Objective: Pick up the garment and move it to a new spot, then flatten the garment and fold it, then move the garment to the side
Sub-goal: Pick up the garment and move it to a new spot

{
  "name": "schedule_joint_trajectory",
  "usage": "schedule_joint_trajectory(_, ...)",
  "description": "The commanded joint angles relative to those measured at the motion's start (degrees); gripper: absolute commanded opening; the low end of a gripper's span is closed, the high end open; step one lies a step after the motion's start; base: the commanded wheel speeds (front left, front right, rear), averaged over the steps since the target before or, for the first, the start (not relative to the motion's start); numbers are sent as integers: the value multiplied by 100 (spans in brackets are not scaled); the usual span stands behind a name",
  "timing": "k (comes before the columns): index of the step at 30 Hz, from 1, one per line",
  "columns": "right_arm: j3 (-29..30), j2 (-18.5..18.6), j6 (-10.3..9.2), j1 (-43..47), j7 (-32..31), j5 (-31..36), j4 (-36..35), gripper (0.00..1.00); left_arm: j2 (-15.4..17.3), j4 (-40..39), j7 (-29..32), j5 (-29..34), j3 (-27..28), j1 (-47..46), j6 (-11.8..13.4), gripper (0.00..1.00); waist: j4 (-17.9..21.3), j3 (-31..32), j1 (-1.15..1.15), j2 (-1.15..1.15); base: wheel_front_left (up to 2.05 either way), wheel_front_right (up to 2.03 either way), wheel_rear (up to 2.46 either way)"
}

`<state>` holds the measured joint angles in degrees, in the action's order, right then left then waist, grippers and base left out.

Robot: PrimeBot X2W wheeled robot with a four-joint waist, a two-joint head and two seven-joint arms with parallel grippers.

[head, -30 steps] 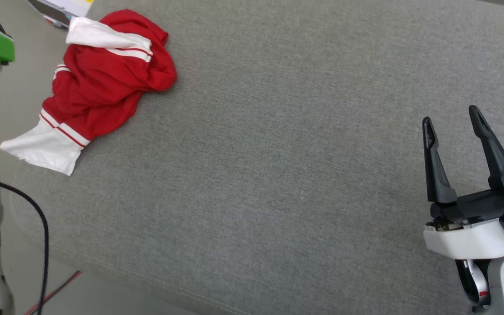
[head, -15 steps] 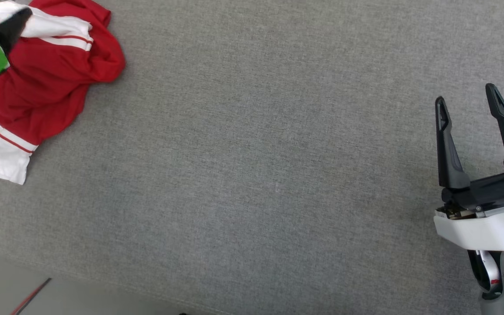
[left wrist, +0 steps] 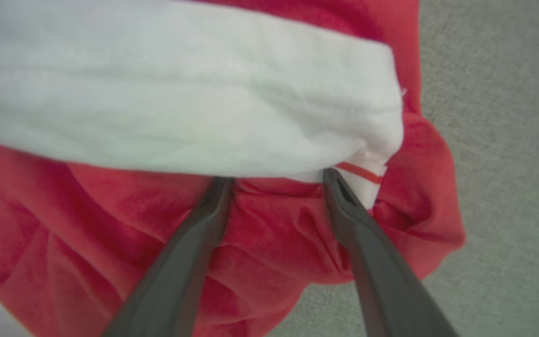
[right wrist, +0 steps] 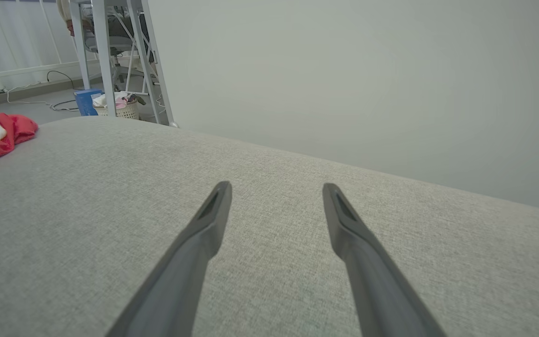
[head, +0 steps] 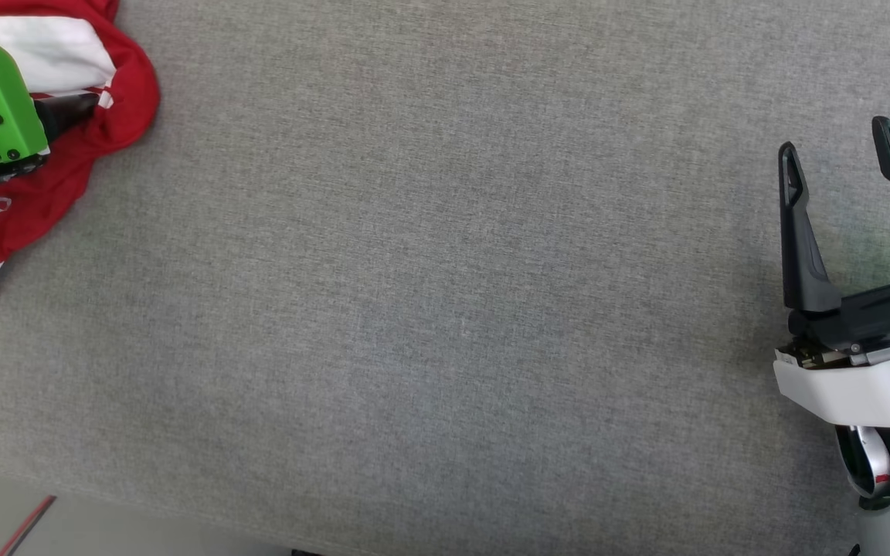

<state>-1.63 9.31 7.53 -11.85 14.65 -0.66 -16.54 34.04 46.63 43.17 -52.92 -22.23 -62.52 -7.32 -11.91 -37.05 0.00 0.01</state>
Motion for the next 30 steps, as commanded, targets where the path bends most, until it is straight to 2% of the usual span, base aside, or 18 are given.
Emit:
schedule_joint_trajectory(1, 4, -7, -4, -90, 35, -2, 14, 100, -223, 165, 83, 6, -150, 101, -16, 100, 35, -19, 0, -1, 0, 0, 0)
schedule_joint_trajectory(6, -4, -36, -4, -99, 35, -70, 69, 100, -296, 276, 8, -40, -331, 147, -16, 100, 63, 64, 0, -1, 0, 0, 0)
schedule_joint_trajectory(7, 5, -41, -4, -96, 35, -87, 78, 100, -274, 247, -31, -30, -392, 150, -16, 56, 59, 101, 0, -1, 0, 0, 0)
schedule_joint_trajectory(8, 8, -46, -4, -94, 35, -99, 87, 100, -236, 200, -99, -6, -446, 146, -16, 7, 58, 141, 0, -1, 0, 0, 0)
schedule_joint_trajectory(9, 10, -53, -4, -87, 35, -114, 95, 100, -187, 144, -177, 16, -509, 142, -16, 0, 53, 194, 0, -1, 0, 0, 0)
schedule_joint_trajectory(16, 12, -133, -4, 38, 35, -172, 179, 100, 106, -421, -840, 84, -832, -33, -16, 0, -31, 697, 0, -1, 0, 0, 0)
schedule_joint_trajectory(23, -7, -287, -4, 225, 35, -247, 304, 100, 426, -1292, -1430, 328, -1461, -255, -16, 0, -44, 1329, 0, -1, 0, 0, 0)
schedule_joint_trajectory(30, -3, -444, -4, 369, 35, -319, 366, 100, 403, -2112, -1729, 547, -2150, -395, -16, 0, 167, 1736, 0, -1, 0, 0, 0)
